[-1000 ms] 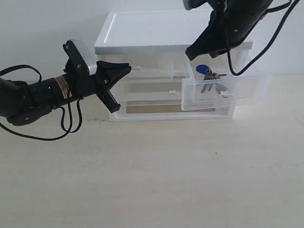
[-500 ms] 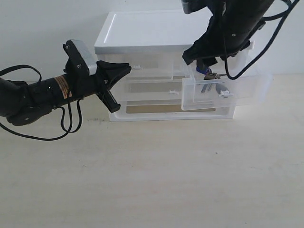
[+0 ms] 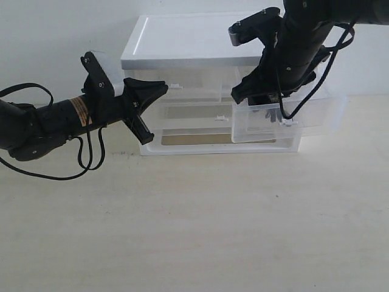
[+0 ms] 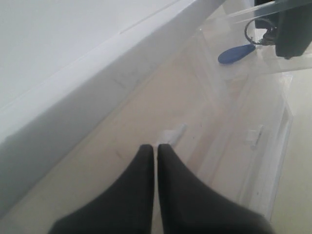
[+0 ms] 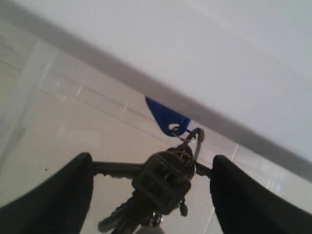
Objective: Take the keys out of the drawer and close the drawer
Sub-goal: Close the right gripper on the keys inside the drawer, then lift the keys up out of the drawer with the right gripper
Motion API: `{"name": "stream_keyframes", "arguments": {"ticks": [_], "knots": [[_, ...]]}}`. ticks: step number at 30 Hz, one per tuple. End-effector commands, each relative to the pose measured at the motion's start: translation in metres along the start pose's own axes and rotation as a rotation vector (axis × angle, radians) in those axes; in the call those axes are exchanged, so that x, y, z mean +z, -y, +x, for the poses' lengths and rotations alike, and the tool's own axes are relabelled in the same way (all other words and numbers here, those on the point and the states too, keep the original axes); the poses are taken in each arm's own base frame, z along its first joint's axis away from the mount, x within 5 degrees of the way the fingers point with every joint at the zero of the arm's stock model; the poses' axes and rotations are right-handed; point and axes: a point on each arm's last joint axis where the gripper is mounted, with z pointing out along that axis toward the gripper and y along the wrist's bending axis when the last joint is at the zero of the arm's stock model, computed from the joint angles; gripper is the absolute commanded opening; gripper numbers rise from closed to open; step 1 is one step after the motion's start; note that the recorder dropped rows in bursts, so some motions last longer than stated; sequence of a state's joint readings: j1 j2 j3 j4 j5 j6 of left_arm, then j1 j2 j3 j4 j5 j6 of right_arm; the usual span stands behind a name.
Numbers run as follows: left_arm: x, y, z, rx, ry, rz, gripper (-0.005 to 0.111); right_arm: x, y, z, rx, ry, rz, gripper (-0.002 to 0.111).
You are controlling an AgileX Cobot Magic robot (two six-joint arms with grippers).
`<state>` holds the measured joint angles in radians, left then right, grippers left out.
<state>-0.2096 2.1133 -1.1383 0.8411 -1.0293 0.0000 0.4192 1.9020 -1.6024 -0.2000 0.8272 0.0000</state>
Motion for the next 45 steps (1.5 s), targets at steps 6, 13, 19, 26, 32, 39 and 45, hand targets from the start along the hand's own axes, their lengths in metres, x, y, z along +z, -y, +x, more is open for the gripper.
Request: {"name": "stream_keyframes", "arguments": {"ticks": [6, 13, 19, 26, 32, 39, 45], "knots": [[0.002, -0.009, 0.008, -0.057, -0.076, -0.082, 0.004, 0.004, 0.0, 0.004, -0.032, -0.041, -0.004, 0.024], [0.002, -0.009, 0.008, -0.057, -0.076, -0.082, 0.004, 0.001, 0.001, 0.001, -0.06, -0.003, -0.002, 0.0], [0.002, -0.009, 0.008, -0.057, -0.076, -0.082, 0.004, -0.015, 0.004, -0.005, -0.067, 0.07, 0.014, 0.0], [0.002, -0.009, 0.008, -0.053, -0.074, -0.082, 0.004, -0.042, 0.009, -0.01, -0.064, 0.146, 0.032, 0.0], [0.002, -0.009, 0.008, -0.053, -0.074, -0.082, 0.004, -0.066, 0.012, -0.012, -0.057, 0.203, 0.041, 0.0], [0.002, -0.009, 0.008, -0.053, -0.074, -0.082, 0.004, -0.096, 0.017, -0.013, -0.049, 0.279, 0.055, 0.0], [0.003, -0.009, 0.008, -0.054, -0.072, -0.082, 0.004, -0.122, 0.02, -0.012, -0.039, 0.332, 0.063, 0.0]]}}
